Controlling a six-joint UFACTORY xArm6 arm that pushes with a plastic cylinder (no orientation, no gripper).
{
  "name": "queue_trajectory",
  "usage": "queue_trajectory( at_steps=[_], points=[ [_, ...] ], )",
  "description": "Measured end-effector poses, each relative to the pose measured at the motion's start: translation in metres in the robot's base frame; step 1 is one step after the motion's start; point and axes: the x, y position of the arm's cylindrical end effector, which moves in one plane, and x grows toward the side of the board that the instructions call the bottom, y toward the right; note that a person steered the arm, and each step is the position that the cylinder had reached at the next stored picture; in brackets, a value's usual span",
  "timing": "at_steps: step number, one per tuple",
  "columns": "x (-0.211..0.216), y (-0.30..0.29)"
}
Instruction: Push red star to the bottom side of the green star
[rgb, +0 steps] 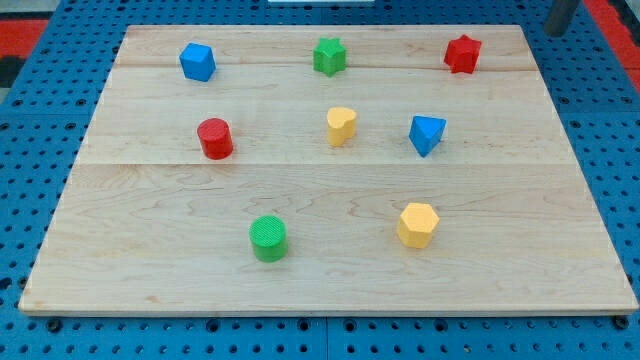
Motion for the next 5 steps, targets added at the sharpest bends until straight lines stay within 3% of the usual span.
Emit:
queue_trajectory(
  at_steps=[2,3,5],
  points=[
    [0.004,0.0],
    [0.029,-0.003],
    [0.052,-0.08]
  ],
)
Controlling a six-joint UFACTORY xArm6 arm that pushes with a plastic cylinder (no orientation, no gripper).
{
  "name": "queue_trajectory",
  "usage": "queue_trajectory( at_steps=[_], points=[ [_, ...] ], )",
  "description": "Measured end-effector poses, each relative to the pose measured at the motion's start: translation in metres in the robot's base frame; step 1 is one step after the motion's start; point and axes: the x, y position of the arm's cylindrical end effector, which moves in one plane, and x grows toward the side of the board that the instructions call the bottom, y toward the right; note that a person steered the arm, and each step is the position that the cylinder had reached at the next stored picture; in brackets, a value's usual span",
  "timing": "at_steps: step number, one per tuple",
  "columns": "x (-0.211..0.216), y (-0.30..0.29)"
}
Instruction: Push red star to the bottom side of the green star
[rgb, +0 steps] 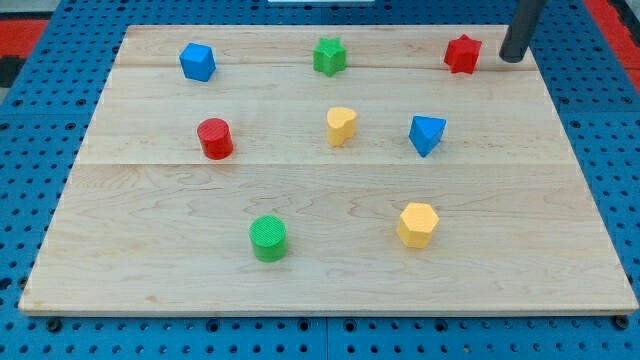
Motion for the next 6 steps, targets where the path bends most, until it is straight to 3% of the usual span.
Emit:
queue_trajectory(
  at_steps=[1,3,6],
  points=[
    [-0.011,-0.012],
    [0.0,-0.207],
    [0.085,-0.249]
  ],
)
